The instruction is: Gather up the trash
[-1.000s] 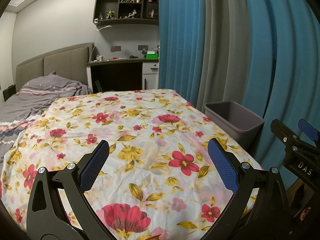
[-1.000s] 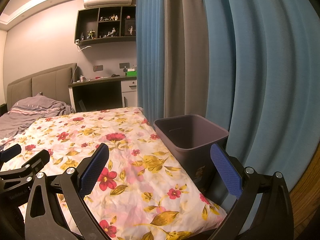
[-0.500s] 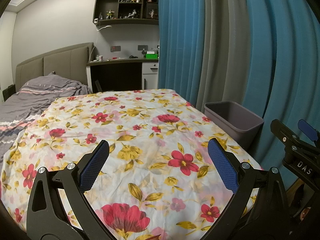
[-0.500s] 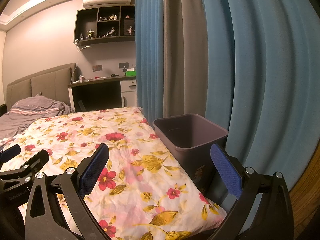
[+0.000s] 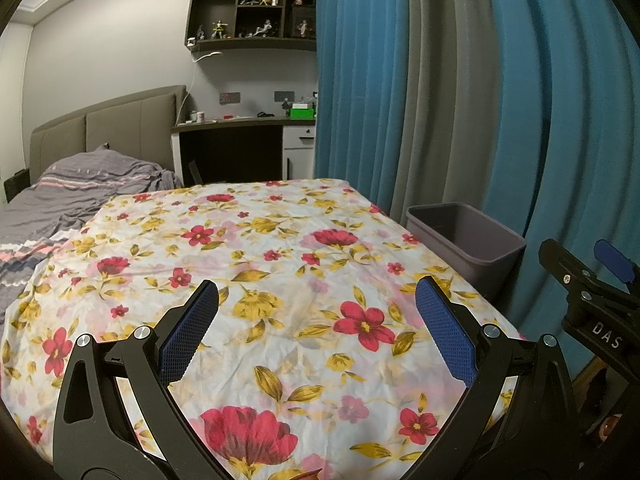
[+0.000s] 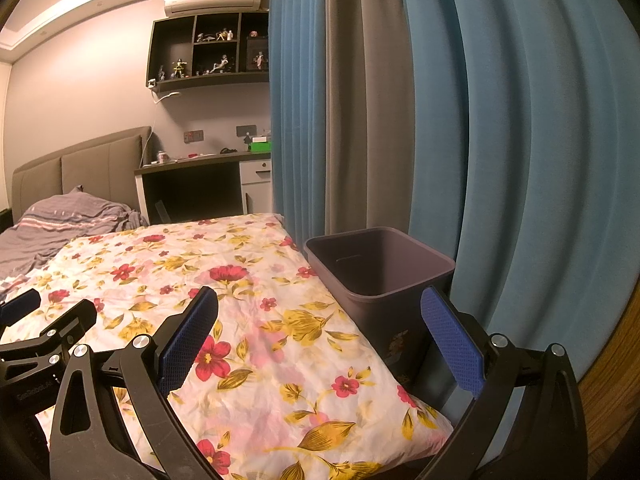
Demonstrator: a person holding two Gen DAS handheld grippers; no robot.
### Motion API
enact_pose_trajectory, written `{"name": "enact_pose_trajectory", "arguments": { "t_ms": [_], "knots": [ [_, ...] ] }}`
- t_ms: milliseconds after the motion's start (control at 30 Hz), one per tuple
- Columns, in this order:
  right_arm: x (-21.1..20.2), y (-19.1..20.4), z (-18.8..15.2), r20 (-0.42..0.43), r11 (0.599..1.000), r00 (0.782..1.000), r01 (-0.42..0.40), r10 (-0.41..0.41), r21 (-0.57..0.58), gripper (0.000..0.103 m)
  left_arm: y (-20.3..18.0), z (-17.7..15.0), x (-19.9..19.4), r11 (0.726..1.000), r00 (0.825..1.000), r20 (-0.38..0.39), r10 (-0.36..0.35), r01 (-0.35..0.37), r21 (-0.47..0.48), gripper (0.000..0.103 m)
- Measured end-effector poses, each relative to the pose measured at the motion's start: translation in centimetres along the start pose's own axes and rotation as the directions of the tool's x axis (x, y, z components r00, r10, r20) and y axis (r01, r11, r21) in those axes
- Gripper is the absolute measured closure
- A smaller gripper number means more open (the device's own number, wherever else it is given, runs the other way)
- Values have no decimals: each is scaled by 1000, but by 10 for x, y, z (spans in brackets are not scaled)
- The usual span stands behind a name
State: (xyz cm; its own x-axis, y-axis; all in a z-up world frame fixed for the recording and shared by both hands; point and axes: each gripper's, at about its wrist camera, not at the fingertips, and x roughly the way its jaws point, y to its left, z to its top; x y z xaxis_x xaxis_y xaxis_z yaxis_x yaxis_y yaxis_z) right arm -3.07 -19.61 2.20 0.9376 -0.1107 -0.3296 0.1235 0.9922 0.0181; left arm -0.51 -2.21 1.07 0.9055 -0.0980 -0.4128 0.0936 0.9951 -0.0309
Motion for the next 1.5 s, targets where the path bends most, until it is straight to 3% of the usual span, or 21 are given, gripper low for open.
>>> {"name": "enact_pose_trajectory", "arguments": {
  "t_ms": [1500],
  "knots": [
    [0, -5, 0, 0, 1000, 1000, 2, -2, 3, 6, -16, 0, 2, 1000, 1000, 4, -30, 30, -8, 6]
  ]
}}
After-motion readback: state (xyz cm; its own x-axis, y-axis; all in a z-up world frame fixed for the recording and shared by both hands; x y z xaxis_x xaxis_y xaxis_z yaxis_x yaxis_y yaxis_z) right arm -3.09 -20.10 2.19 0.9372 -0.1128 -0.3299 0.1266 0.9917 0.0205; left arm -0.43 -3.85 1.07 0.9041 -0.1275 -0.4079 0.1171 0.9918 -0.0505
